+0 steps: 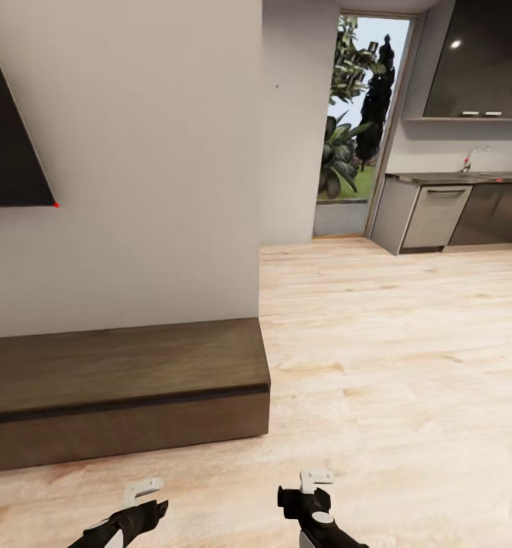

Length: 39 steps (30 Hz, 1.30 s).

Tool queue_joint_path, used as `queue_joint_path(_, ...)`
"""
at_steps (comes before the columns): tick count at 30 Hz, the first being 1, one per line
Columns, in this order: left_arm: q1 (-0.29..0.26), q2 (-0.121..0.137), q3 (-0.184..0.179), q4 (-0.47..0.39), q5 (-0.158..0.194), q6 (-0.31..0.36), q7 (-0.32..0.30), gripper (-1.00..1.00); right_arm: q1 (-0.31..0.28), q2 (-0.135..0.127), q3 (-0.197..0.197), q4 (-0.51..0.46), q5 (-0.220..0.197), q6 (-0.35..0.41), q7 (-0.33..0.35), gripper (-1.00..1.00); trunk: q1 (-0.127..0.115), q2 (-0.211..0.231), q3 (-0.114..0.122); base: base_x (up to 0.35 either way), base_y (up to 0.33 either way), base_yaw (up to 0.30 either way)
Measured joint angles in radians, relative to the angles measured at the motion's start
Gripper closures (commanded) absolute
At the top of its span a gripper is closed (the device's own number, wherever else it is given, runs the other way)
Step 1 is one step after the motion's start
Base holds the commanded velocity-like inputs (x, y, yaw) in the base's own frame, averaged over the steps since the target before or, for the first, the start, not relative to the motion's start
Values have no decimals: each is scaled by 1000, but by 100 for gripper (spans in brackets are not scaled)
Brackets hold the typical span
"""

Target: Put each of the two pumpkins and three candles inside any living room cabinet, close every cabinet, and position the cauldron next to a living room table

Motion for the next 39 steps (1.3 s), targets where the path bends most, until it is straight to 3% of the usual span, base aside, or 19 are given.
queue_joint_path(29, 0, 0, -1, 0, -2, -1, 0, -100, 0, 0, 0, 0, 0, 0, 0, -100, 0, 0, 0, -81, -11, 0)
queue_joint_path(39, 0, 0, -1, 0, -2, -1, 0, -100, 0, 0, 0, 0, 0, 0, 0, -100, 0, 0, 0, -208, 0, 0)
